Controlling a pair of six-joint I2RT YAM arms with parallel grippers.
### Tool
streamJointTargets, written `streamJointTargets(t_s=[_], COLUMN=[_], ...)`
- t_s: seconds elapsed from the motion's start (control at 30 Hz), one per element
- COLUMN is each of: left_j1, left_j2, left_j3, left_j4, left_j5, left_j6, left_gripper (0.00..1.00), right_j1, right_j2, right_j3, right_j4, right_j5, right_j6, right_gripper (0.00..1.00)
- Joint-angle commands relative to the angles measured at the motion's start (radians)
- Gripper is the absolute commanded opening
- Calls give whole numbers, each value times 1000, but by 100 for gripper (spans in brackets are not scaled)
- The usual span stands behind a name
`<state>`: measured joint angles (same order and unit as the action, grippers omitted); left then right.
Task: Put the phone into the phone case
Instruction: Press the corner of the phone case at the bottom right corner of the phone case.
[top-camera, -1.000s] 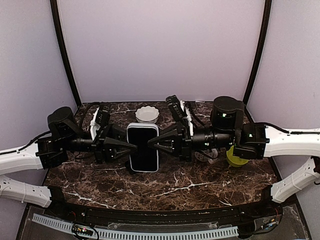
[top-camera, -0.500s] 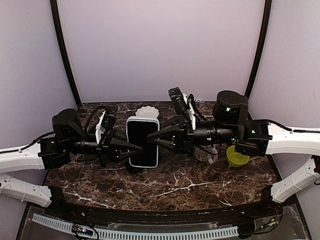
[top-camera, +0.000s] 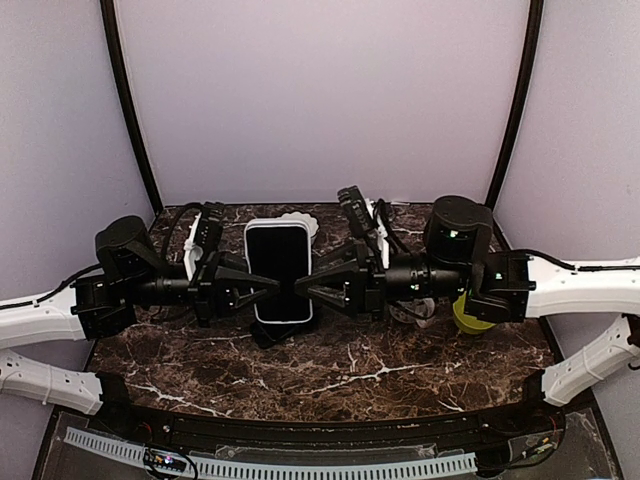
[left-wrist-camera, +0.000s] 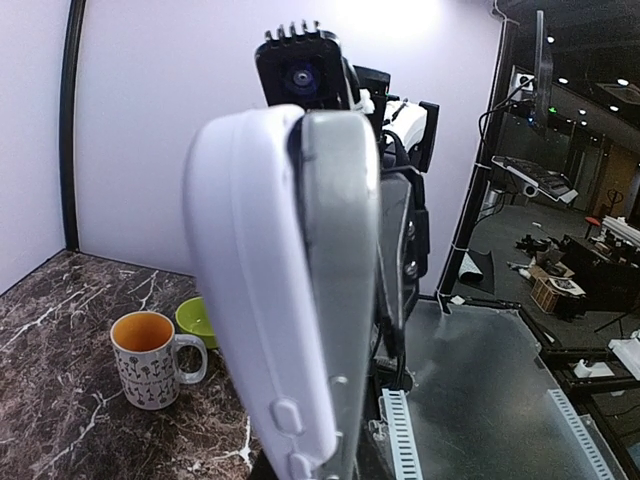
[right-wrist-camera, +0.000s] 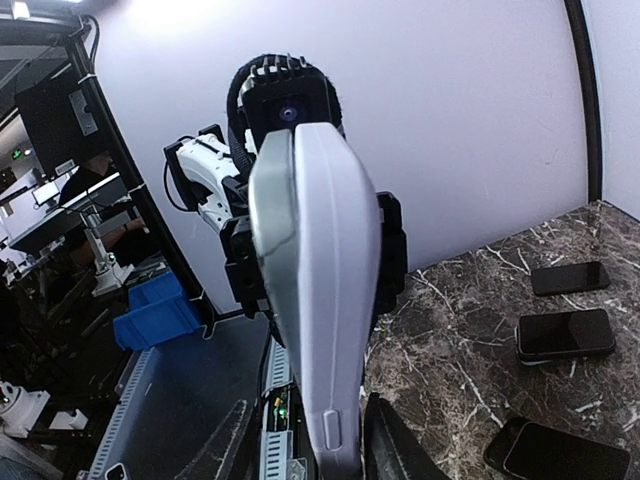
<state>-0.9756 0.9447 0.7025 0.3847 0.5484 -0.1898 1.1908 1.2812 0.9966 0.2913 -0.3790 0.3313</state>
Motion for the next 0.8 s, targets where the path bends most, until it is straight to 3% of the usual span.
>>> streamJointTargets(t_s=[0.0, 0.1, 0.2, 0.23, 0.3, 0.33, 0.4, 0.47, 0.6, 0.67, 0.77], left_j1=[-3, -3, -3, -3, -3, -2, -3, -3, -3, -3, -3], left_j2=[-20, -14, -8, -8, -8, -9, -11, -13, -12, -12, -11], left_j3=[4, 5, 6, 7, 8, 8, 9, 9, 11, 11, 13], left_j4=[112, 120, 124, 123, 126, 128, 133, 140, 145, 146, 150], left_j5=[1, 11, 15, 17, 18, 20, 20, 20, 15, 12, 14], left_j6=[-24, -34, -39, -39, -41, -44, -46, -48, -50, -53, -57], left_gripper=[0, 0, 0, 0, 0, 0, 0, 0, 0, 0, 0], right_j1=[0, 0, 0, 0, 0, 0, 0, 0, 10, 16, 19], right_j2=[23, 35, 37, 35, 31, 33, 39, 47, 49, 51, 59], right_j3=[-11, -8, -8, -12, -23, -29, -36, -48, -78, -81, -74], right_j4=[84, 91, 87, 87, 92, 94, 92, 93, 131, 130, 108], right_j5=[-13, -15, -14, -9, -6, -18, -42, -48, -46, -34, -19], right_j6=[31, 30, 23, 22, 23, 23, 29, 42, 53, 48, 40], right_gripper=[20, 1, 0, 9, 44, 54, 63, 65, 57, 44, 15])
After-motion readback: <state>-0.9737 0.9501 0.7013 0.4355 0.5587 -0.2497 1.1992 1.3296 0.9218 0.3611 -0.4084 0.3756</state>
